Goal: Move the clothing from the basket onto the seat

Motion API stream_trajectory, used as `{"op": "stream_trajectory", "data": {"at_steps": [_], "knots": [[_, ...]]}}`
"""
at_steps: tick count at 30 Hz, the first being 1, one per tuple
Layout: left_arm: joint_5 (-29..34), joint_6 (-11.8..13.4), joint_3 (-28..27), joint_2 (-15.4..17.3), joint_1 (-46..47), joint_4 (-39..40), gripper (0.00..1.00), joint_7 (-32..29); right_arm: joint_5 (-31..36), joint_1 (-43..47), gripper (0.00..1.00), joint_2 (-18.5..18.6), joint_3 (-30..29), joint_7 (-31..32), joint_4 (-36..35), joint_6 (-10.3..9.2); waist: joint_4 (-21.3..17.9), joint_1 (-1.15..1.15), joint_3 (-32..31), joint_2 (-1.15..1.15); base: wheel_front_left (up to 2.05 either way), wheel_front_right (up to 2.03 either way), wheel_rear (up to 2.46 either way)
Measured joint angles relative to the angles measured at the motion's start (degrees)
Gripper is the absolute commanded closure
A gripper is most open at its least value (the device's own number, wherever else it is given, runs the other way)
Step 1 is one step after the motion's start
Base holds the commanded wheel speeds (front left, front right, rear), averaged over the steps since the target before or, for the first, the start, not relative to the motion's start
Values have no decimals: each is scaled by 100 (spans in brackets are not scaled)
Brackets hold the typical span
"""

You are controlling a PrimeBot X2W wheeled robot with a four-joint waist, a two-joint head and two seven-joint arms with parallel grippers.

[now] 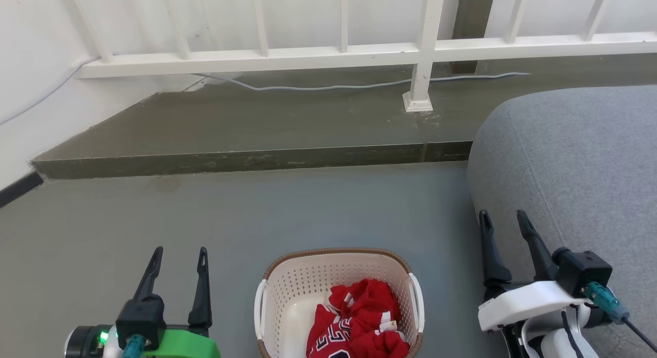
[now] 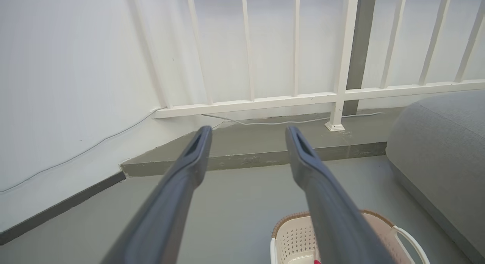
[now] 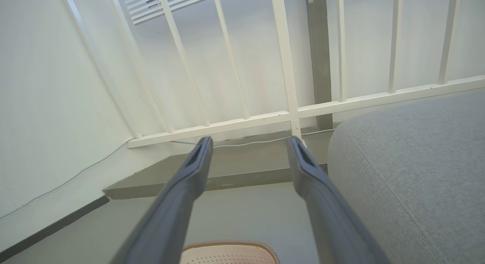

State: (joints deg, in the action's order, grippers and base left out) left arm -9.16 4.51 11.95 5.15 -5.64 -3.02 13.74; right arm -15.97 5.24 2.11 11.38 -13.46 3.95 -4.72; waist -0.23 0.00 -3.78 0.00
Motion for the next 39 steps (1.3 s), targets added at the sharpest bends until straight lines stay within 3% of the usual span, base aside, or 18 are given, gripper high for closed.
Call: {"op": "stream_trajectory", "data": {"at_steps": [5,39], "knots": [[260,32,27,2,-29,42,0,68,318,2,0,10,40,-96,-65,-53,-2,0,-12,0,0,0,0],[203,32,-99,-2,-73,131,0,68,321,3,0,14,-25,-96,-147,-94,-10,0,67,0,0,0,0]]}}
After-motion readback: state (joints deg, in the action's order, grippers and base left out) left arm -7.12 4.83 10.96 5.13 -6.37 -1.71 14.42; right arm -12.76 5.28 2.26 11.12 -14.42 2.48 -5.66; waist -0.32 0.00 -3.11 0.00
